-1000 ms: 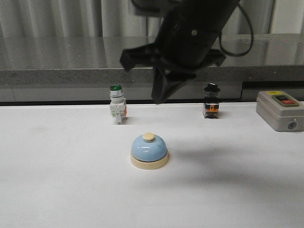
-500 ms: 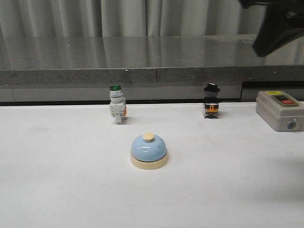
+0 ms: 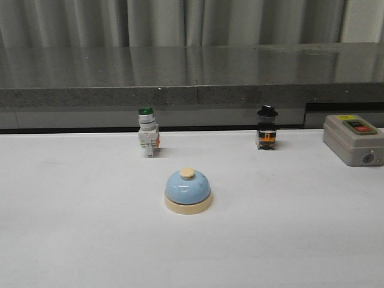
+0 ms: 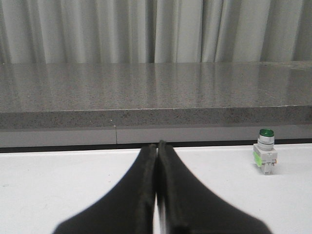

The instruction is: Place and press bell with both arms

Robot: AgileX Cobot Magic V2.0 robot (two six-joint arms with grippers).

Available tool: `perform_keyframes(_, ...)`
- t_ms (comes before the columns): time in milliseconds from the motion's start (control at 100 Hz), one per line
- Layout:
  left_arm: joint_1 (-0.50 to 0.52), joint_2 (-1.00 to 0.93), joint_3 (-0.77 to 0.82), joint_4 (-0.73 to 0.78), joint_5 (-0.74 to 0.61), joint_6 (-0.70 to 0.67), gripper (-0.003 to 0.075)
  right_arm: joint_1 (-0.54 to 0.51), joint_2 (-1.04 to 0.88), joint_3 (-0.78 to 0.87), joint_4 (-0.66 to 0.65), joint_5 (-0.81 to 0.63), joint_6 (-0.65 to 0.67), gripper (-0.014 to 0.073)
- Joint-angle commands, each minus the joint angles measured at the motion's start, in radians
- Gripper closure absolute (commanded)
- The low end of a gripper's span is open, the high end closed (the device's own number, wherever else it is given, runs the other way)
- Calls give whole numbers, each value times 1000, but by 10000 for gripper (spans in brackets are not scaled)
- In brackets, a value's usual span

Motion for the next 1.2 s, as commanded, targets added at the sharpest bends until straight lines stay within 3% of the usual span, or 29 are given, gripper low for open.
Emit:
perform_keyframes(0,3,-30,42,-2,-78,-8,740,-6,-104,7,-3,-68,-10,653)
perform_keyframes(230,3,-30,42,-2,-78,-8,740,-6,-239,12,-3,-26,-10,653)
perform_keyframes(870,3,-30,42,-2,-78,-8,739,-7,-250,27,-42,-29,-10,653)
perform_keyframes(1190,3,-30,42,-2,-78,-8,740,-90,-424,176,-70,-200,-10,653)
